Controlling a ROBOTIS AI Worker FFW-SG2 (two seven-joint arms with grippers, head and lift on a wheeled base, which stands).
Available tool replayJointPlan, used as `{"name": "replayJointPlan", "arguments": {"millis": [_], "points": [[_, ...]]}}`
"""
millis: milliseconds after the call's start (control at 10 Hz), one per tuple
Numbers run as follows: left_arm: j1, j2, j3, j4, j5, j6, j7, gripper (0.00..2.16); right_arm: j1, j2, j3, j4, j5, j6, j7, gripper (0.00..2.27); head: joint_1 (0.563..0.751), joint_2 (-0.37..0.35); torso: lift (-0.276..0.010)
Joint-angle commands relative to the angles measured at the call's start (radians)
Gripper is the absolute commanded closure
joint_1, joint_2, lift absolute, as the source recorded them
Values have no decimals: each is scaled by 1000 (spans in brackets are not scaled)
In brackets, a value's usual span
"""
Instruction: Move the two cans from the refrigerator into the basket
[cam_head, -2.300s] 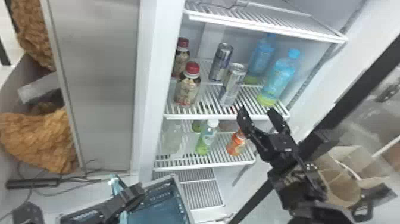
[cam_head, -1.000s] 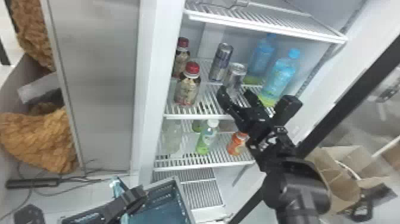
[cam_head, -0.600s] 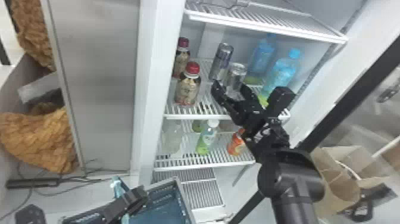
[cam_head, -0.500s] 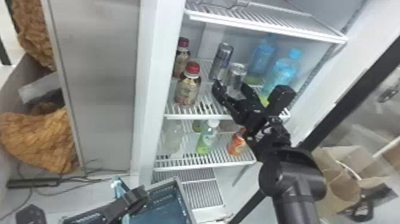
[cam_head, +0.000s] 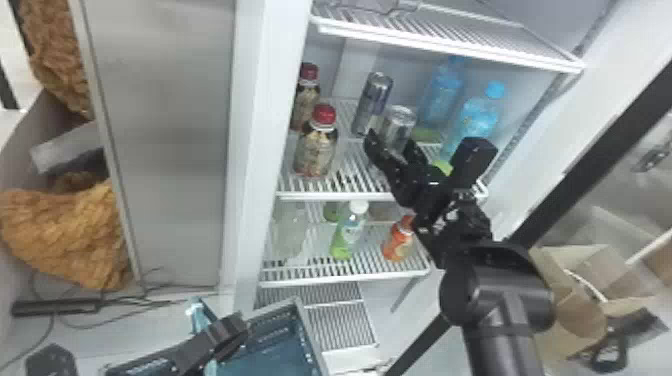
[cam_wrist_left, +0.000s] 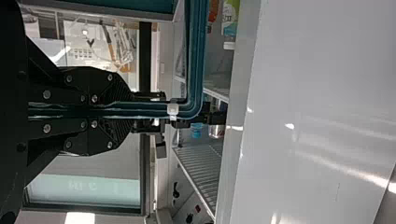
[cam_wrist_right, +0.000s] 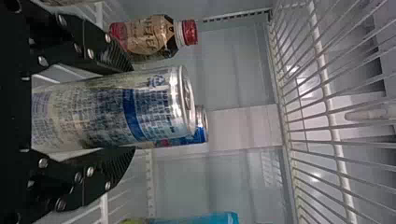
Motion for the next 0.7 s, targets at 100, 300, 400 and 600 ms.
{"name": "replayJointPlan", "arguments": {"millis": [100,300,400,600], "points": [[2,0,0,0,0,0,0,1191,20,-5,0,-27,5,6,-5,1248,695,-350,-31],[2,0,0,0,2,0,0,1191,89,-6,0,-162,17,70,-52,1248,695,-350,-31],[2,0,2,0,2,0,0,1191,126,-6,-10,-235,15,112,-62,1250,695,-350,-31],[0,0,0,0,2,0,0,1191,214,-8,-30,-410,17,205,-85,1250,695,-350,-31]]}}
